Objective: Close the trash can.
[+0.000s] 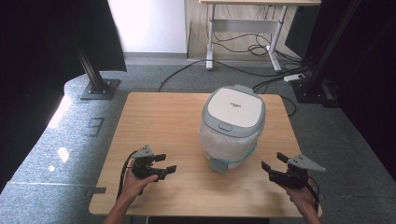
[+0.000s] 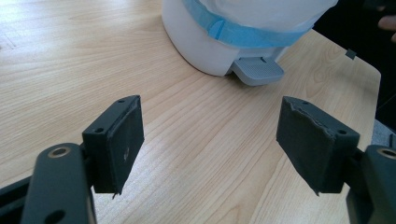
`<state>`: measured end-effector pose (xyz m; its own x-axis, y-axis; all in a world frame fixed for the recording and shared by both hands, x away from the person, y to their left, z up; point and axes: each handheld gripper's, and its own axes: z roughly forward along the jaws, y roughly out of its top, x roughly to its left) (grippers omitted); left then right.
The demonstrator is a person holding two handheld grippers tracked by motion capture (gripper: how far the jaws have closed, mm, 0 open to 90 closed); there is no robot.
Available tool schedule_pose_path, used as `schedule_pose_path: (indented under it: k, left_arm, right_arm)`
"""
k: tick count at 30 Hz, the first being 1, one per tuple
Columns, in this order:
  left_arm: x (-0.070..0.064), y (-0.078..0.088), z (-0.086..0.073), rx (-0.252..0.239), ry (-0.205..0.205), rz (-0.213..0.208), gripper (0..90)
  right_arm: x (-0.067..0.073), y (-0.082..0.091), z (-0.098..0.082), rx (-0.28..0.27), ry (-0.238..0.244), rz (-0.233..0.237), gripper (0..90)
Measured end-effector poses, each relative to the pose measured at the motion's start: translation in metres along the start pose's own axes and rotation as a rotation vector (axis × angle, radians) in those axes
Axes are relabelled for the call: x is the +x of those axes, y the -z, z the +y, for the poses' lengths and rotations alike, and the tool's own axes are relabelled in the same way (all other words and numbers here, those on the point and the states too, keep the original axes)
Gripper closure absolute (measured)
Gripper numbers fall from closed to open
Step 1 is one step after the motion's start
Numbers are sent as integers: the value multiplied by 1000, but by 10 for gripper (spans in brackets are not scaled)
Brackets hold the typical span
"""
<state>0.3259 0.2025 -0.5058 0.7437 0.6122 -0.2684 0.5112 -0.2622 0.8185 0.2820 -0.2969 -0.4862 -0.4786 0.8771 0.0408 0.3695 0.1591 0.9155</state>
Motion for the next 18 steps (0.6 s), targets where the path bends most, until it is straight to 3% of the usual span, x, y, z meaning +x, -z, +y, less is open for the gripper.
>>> schedule_pose_path:
  k: [4, 8, 18]
  left_arm:
    - [0, 0, 0, 2, 0, 1, 228]
    - [0, -1, 0, 5, 1, 1, 228]
    - [1, -1, -1, 5, -1, 4, 227]
  right_arm:
    - [0, -11, -25, 49, -21, 10, 240]
    - [0, -17, -36, 87, -20, 13, 240]
    - [-2, -20, -42, 82, -27, -1, 237]
